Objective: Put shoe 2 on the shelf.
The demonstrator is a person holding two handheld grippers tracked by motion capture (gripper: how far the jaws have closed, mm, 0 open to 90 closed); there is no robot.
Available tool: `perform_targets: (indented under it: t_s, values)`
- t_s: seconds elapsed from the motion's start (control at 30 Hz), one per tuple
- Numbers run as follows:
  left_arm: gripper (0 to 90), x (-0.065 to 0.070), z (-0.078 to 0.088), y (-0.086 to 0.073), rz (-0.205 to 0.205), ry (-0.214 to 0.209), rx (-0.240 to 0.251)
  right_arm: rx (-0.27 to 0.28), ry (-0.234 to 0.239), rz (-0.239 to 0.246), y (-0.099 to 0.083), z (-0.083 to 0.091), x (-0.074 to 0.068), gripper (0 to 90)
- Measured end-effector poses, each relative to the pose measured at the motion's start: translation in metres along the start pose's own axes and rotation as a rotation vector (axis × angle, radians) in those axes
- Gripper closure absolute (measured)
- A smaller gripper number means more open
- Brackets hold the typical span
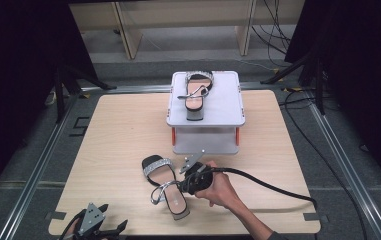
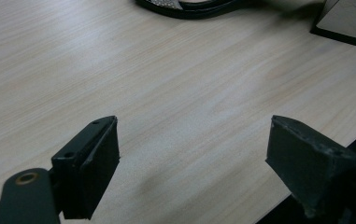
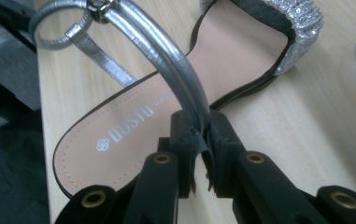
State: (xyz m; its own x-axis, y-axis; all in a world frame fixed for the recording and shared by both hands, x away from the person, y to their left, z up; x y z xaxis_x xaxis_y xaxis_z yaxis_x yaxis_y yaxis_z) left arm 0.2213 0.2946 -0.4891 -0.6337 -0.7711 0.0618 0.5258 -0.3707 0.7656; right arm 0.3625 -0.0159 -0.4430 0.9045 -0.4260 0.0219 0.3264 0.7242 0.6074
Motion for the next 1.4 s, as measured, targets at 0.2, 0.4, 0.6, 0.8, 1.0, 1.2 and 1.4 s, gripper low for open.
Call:
perform_targets:
  t_s: [0.2,0.4,0.6,0.8,1.0,1.2,1.4]
  values:
    - [16.6,-0.001,0.000,0.000,0.006,0.003,0.003,0.006,-0.058,0.064,0.018,0.010,0.004,83.4]
    - [16.6,-0.001,0.001,0.000,-0.004,0.005,-0.001,0.007,-0.124,0.175,0.060,0.026,0.005,84.0]
    - [16.6,-0.001,0.001,0.000,0.003,0.001,-0.001,0.012,-0.154,0.274,0.110,0.039,-0.003,84.6]
    - [16.6,0.000,0.001,0.000,0.007,-0.003,-0.003,-0.020,-0.180,0.245,0.153,0.052,-0.011,85.5]
    - [16.7,-0.001,0.001,0.000,0.000,0.006,0.003,-0.006,-0.220,0.267,0.190,0.066,-0.008,86.0]
    - [16.6,-0.001,0.001,-0.001,0.002,0.002,0.007,0.050,-0.267,0.300,0.221,0.082,0.006,86.0]
    - [16.7,-0.001,0.001,-0.001,0.001,0.000,0.008,0.091,-0.315,0.271,0.250,0.099,0.023,86.3]
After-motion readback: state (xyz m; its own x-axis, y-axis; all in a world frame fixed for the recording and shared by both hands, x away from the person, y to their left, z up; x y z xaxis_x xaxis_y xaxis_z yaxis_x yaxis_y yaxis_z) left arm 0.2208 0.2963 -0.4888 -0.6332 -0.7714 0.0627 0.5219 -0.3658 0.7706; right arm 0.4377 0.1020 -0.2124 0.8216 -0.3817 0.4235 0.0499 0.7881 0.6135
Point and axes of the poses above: each handheld gripper's, and its own axes: z roughly backward along the jaws, y roughly out of its top, x roughly to its right, the point moved 1 cm from there along -z, roughly forward along the jaws, and after that the axes turned 10 degrees about -y, right-handed, at the moved point
